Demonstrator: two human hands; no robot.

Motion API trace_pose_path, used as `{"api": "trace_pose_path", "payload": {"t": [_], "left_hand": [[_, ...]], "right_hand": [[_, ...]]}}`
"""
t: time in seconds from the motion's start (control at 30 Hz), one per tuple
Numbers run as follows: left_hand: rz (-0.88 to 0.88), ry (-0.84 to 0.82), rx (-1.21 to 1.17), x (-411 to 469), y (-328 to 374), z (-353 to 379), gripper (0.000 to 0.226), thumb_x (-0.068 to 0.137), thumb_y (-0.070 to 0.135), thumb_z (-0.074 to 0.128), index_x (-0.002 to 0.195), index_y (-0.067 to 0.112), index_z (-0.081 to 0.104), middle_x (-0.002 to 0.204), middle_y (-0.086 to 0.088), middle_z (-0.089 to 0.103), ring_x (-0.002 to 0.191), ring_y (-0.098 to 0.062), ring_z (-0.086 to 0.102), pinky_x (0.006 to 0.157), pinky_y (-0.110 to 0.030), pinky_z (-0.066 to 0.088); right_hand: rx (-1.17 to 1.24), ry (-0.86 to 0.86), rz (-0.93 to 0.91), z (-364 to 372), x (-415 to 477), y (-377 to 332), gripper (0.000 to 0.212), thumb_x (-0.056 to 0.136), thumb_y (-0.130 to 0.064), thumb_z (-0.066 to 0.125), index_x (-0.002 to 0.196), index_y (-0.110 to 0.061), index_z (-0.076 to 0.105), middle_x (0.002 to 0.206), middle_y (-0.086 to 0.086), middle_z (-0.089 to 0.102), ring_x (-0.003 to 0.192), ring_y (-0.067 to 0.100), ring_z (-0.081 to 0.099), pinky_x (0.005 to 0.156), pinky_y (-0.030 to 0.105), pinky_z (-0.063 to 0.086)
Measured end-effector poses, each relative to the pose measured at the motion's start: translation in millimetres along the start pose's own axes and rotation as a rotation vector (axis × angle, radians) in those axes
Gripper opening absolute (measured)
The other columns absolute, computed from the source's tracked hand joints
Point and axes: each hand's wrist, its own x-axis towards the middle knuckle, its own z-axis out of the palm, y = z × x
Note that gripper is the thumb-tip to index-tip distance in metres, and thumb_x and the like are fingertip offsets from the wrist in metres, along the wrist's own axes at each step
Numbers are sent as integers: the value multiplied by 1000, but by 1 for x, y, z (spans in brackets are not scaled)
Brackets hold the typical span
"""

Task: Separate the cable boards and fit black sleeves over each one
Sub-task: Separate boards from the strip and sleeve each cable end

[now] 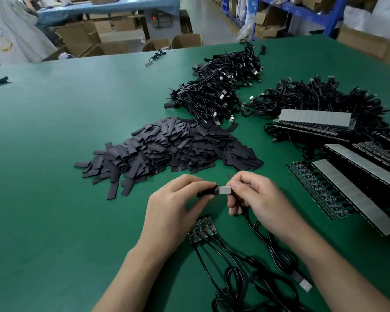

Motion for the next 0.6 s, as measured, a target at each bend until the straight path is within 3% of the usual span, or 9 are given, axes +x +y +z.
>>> {"api": "trace_pose_path", "payload": {"t": [0.17,0.33,0.43,0.6], "left_hand": [[-3,-24,-46,0,-2,0,17,93,28,74,109,23,79,104,14,69,94,-5,67,78,-32,57],[-113,45,-125,2,-5,-6,29,84,27,81,112,19,78,103,10,70,92,-6,67,82,-26,56],[-77,19,-107,1,-6,-8,24,83,25,83,105,16,80,98,10,71,88,-1,67,81,-22,55],[-20,-21,-52,-1,-8,-8,21,85,28,82,104,19,80,95,9,71,84,-5,68,76,-28,57]], "right_hand": [[3,-54,5,-1,0,4,24,106,-16,55,85,-17,66,74,3,71,67,21,71,66,32,53],[93,-52,34,-1,0,3,17,105,-14,58,91,-10,68,75,2,72,69,18,71,64,27,53],[130,-41,47,0,1,4,16,103,-9,59,91,-10,69,73,3,72,67,18,71,60,22,51],[104,-49,40,0,2,6,16,101,-11,64,88,-14,72,74,5,74,66,18,72,58,20,50]]}}
